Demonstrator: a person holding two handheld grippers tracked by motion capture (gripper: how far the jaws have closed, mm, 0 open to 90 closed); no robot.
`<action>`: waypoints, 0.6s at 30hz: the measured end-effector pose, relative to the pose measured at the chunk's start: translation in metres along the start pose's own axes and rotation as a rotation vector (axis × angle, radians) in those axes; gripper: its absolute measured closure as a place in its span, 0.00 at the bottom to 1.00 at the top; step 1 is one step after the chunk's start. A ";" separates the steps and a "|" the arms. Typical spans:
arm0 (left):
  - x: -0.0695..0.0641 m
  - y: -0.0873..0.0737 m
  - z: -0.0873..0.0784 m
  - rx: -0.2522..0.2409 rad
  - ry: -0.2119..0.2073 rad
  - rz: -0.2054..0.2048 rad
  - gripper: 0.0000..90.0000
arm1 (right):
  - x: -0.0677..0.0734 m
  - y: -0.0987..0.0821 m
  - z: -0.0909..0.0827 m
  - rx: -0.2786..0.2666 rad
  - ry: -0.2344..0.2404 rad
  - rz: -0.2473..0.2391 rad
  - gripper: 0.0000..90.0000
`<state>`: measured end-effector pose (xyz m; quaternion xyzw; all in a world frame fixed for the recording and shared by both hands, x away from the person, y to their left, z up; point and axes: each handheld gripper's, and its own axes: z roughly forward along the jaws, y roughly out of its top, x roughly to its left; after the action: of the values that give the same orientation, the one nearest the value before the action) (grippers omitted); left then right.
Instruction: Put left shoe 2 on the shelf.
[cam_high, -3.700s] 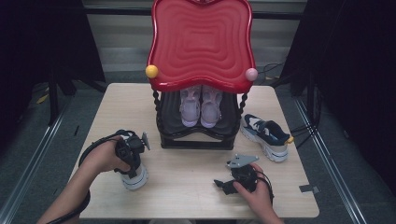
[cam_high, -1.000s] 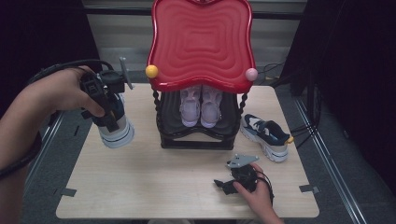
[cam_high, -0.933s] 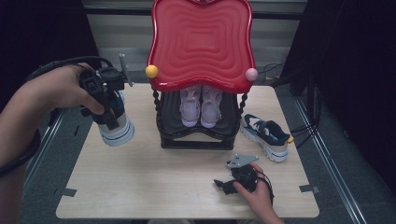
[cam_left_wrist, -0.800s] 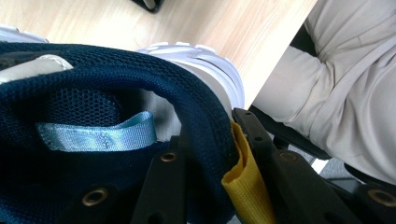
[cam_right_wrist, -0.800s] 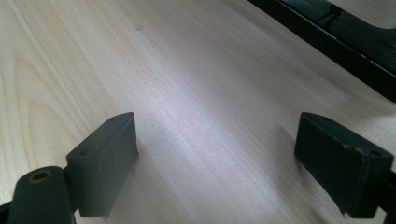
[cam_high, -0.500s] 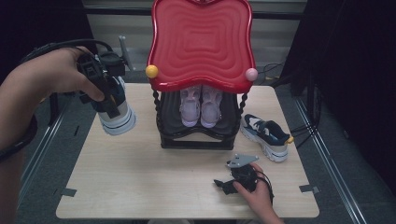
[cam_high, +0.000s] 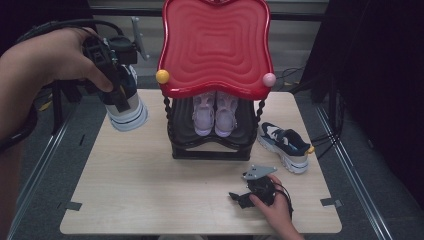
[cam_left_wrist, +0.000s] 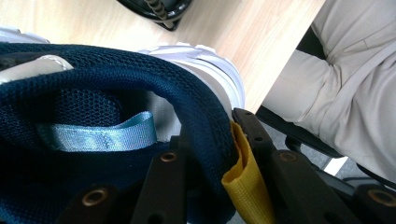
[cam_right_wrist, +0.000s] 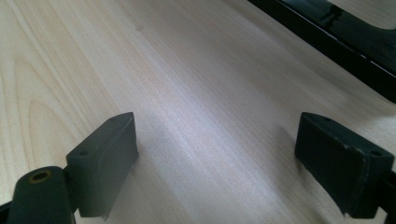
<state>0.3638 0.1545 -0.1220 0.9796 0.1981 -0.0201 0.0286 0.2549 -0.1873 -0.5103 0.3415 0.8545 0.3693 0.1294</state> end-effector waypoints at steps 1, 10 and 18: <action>-0.001 0.002 -0.003 -0.001 0.008 0.001 0.83 | 0.000 0.000 0.000 0.000 0.000 0.000 0.14; -0.007 0.017 -0.028 -0.020 0.069 0.053 0.83 | 0.000 0.000 0.000 0.000 0.001 -0.001 0.14; -0.012 0.036 -0.044 -0.049 0.129 0.089 0.83 | 0.000 0.000 0.000 0.000 0.000 -0.002 0.14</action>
<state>0.3682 0.1200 -0.0754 0.9856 0.1563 0.0492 0.0405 0.2551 -0.1874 -0.5103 0.3407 0.8548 0.3694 0.1296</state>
